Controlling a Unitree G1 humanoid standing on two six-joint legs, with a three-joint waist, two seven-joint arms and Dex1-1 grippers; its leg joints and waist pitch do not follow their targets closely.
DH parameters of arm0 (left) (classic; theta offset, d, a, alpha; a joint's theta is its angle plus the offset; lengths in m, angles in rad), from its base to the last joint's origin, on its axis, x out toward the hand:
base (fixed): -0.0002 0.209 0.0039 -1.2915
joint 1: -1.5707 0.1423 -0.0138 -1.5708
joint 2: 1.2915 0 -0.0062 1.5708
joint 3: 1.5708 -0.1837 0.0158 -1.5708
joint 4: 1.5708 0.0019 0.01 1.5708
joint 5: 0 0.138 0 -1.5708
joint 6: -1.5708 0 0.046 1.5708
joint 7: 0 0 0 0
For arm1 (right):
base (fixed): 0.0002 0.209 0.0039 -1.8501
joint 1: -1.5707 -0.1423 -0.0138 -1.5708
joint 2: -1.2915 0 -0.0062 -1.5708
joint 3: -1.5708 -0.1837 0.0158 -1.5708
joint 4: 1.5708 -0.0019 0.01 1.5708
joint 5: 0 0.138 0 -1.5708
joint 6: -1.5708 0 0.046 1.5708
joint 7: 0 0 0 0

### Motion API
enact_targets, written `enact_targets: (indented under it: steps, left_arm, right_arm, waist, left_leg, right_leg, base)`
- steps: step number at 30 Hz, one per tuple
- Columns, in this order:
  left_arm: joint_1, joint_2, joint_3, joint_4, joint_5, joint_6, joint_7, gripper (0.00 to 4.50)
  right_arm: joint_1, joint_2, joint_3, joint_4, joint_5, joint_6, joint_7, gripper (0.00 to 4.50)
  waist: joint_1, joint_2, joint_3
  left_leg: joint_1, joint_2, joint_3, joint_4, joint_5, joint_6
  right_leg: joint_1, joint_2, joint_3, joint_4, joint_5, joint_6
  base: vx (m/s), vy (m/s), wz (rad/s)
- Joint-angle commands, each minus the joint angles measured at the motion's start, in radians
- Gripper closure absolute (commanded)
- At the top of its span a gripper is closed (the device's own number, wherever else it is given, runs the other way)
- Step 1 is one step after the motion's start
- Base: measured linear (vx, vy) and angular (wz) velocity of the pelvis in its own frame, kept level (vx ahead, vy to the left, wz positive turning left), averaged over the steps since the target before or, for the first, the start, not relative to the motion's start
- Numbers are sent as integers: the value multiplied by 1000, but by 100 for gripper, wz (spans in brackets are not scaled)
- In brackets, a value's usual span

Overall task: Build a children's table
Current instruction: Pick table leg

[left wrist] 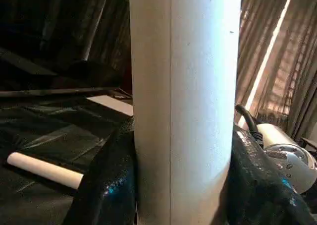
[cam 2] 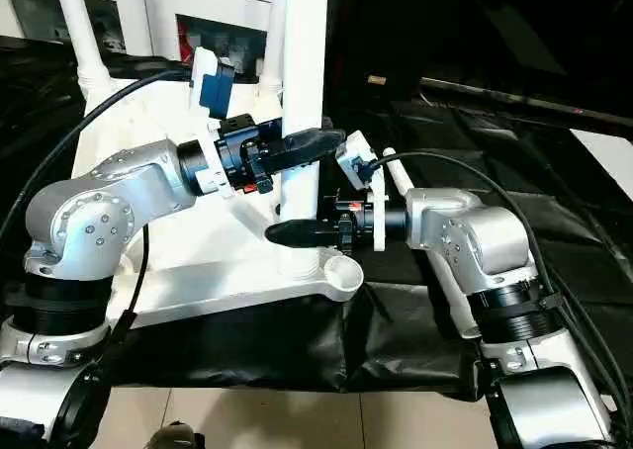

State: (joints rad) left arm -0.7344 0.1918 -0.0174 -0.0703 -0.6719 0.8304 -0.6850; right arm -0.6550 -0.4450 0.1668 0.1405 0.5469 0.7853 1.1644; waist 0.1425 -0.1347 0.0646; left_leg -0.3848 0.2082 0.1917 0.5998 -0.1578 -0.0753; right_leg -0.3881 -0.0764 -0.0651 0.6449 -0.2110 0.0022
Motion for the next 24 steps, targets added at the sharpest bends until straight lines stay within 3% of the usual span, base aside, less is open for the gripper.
enact_targets:
  steps: [1,5,6,12,23,24]
  left_arm:
    - [-7,-2,-7,-7,-7,6,-10,262]
    - [-6,-2,-5,-8,-13,6,-11,262]
    - [-6,-2,-5,-8,-13,6,-11,262]
    - [-1,-2,-3,-15,-20,4,-12,262]
    - [4,1,-8,-26,-18,-3,-17,262]
    - [0,-2,0,-20,-32,18,-11,227]
  right_arm:
    - [16,-19,-5,1,-5,3,3,176]
    - [18,-15,-9,1,4,9,6,176]
    - [18,-15,-9,1,4,9,6,205]
    - [22,-6,-19,0,17,21,-1,245]
    - [21,10,-39,10,29,20,-15,254]
    - [21,10,-39,10,29,20,-16,254]
  waist:
    - [-3,6,-73]
    - [-3,7,-73]
    - [-2,7,-74]
    - [-3,7,-74]
    - [-2,9,-74]
    - [-3,9,-74]
  left_leg:
    - [25,28,-12,-63,-124,-56]
    - [24,28,-12,-63,-121,-56]
    - [25,28,-12,-62,-121,-55]
    - [24,28,-12,-62,-118,-53]
    - [25,28,-13,-63,-121,-58]
    - [25,28,-13,-63,-123,-60]
  right_leg:
    - [42,-64,44,-76,-118,-149]
    - [43,-64,44,-75,-114,-151]
    - [43,-64,44,-75,-113,-151]
    - [43,-64,44,-74,-108,-152]
    - [43,-64,44,-73,-104,-153]
    - [42,-64,43,-72,-103,-154]
  base:
    - [0,0,0]
    - [0,0,0]
    - [0,0,0]
    - [0,0,0]
    - [0,0,0]
    - [0,0,0]
